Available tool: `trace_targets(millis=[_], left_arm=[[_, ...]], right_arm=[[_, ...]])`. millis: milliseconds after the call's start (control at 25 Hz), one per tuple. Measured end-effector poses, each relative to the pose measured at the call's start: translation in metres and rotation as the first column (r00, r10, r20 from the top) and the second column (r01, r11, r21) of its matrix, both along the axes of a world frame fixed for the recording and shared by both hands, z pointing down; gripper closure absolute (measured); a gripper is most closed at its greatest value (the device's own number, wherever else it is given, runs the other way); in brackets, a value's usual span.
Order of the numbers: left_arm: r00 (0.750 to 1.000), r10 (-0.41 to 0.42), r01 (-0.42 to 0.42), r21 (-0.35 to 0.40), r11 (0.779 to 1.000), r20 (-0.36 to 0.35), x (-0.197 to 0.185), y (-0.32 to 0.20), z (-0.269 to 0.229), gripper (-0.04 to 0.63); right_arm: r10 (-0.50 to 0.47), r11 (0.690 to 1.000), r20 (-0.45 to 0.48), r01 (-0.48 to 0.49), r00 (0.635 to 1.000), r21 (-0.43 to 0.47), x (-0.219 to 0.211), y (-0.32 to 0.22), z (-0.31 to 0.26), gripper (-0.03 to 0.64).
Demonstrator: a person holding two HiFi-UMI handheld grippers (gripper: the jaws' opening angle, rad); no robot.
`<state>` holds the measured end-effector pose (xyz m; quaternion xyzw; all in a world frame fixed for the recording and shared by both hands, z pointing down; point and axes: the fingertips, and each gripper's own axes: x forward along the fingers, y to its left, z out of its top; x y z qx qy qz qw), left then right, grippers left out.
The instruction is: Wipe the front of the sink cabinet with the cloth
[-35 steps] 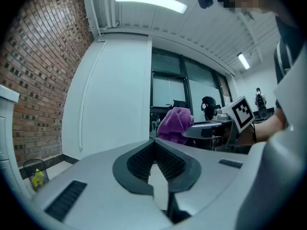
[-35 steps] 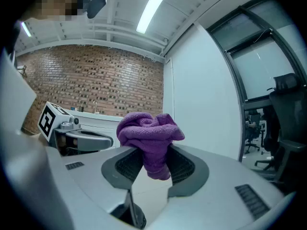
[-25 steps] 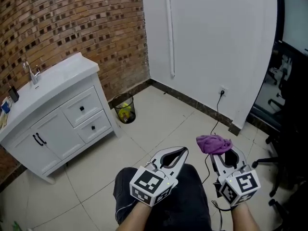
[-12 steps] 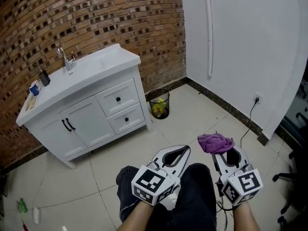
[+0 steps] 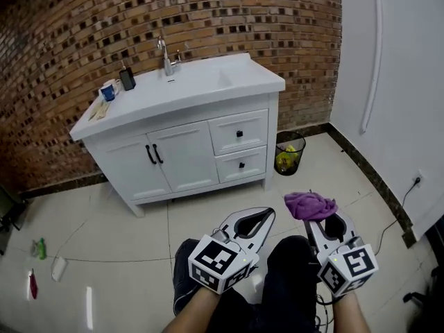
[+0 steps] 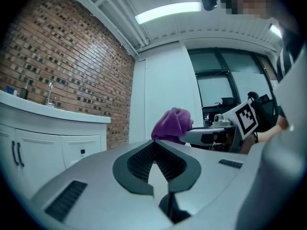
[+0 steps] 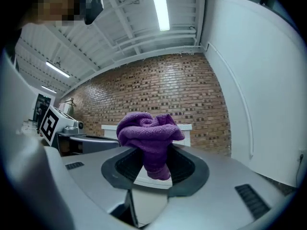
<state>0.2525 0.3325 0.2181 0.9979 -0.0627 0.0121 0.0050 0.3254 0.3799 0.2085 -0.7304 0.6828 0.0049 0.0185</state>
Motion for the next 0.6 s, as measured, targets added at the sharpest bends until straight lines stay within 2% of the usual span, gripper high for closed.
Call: trace_targets(millis=[200,360,600], left_arm=[[0.994,-0.107,0.107,0.028,0.994,-0.008,-0.046,-0.041,-0.010,0.592],[0.979,-0.202,0.202,0.044,0.979,-0.002,-0.074,-0.072,-0.013,0.592],[0.951,-0.306,0.302,0.065,0.951,0.049,-0.103,-0.119,-0.002,0.592]], right_arm=[[-0.121,0.993,-0.018,0.121,0.992,0.013,-0.049,-0.055,-0.005,0.472],[-0.219,0.976,-0.019,0.220,0.975,0.008,-0.083,-0.090,-0.003,0.472],[-0.298,0.954,-0.033,0.298,0.954,0.022,-0.101,-0.138,-0.002,0.472]])
